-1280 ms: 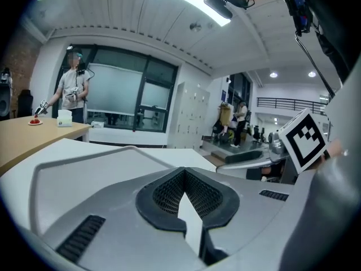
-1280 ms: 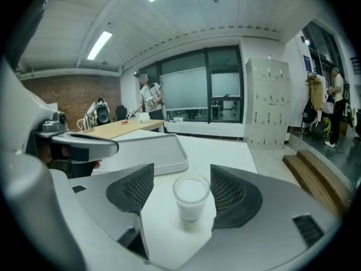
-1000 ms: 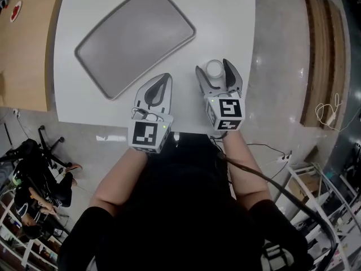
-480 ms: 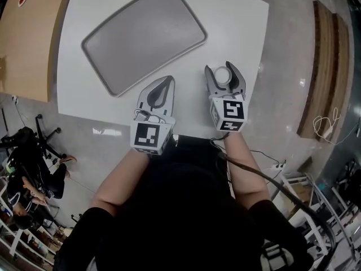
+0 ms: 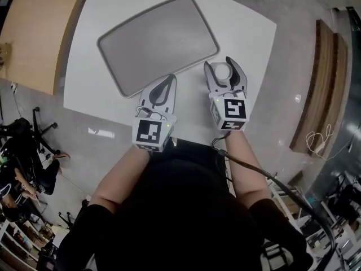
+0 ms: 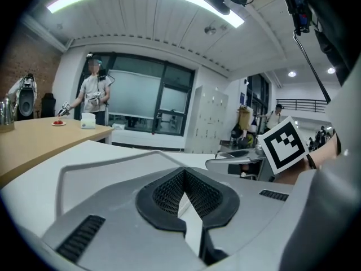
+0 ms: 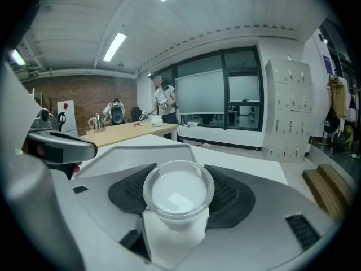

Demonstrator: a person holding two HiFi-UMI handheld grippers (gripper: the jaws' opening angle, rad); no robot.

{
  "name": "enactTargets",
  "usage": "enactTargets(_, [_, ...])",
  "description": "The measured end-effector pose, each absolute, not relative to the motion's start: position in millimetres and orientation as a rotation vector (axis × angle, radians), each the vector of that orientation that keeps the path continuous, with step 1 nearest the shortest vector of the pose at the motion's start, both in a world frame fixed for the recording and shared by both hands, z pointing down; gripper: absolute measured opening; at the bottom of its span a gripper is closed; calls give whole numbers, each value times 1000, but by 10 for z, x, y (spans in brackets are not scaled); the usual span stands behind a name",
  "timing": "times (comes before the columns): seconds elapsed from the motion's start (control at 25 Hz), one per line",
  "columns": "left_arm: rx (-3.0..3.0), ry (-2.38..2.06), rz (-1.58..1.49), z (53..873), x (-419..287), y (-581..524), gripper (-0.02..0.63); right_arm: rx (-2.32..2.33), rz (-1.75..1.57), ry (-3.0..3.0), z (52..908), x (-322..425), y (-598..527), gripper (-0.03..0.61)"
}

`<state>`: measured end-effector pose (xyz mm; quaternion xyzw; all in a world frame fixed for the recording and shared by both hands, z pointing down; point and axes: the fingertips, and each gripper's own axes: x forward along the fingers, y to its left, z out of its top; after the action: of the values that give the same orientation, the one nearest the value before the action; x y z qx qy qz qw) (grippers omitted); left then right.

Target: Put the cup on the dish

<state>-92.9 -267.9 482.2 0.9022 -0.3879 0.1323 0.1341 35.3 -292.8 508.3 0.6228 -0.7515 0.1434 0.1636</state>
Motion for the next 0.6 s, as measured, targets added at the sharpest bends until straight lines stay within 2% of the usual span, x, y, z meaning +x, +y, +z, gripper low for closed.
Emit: enactTargets(0.6, [2523,-1277,377,4817,-1678,-2856,-1,1614,360,-2243,5260,-554,-3923,268])
